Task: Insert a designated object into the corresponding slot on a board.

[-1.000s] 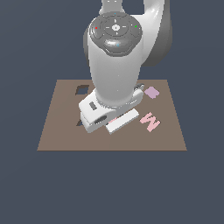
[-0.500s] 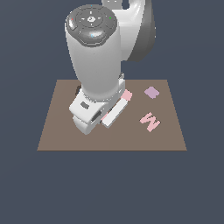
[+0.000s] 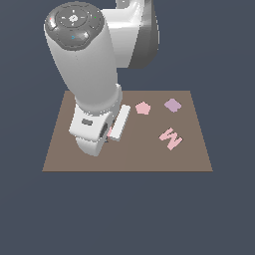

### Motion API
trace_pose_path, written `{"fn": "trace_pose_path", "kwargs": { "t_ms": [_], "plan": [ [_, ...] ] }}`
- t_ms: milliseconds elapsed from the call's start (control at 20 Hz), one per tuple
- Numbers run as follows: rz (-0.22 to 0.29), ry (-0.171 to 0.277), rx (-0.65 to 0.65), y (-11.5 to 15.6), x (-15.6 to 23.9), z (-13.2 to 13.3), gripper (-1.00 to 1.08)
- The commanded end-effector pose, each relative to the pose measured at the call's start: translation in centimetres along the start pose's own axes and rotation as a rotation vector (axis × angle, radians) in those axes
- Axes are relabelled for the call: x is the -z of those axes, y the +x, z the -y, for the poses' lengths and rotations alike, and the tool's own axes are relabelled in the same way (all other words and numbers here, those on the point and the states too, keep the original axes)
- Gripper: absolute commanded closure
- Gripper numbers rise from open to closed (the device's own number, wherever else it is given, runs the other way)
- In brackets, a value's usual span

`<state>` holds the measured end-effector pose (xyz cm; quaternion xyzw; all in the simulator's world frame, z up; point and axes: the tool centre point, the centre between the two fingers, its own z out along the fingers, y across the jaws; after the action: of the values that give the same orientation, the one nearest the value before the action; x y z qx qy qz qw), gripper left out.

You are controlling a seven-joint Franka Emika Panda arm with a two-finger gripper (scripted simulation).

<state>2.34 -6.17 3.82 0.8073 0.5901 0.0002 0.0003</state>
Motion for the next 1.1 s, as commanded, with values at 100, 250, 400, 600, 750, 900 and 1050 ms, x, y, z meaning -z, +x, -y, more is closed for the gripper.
{"fn": "trace_pose_path", "kwargs": {
  "t_ms": [100,250,400,600,750,900,1050],
  "plan": [
    [0.000,0.000,0.125,-1.1,0.1,-0.6,1.08],
    [0.000,0.000,0.191,-1.7,0.1,-1.0,1.08],
    [0.000,0.000,0.247,-2.1,0.2,-1.3,1.08],
    [0.000,0.000,0.304,-2.6,0.2,-1.8,1.08],
    [0.000,0.000,0.334,-2.8,0.2,-2.0,1.08],
    [0.000,0.000,0.353,-2.9,0.2,-2.1,1.08],
    [0.000,0.000,0.360,-2.9,0.2,-2.2,1.08]
  ]
}}
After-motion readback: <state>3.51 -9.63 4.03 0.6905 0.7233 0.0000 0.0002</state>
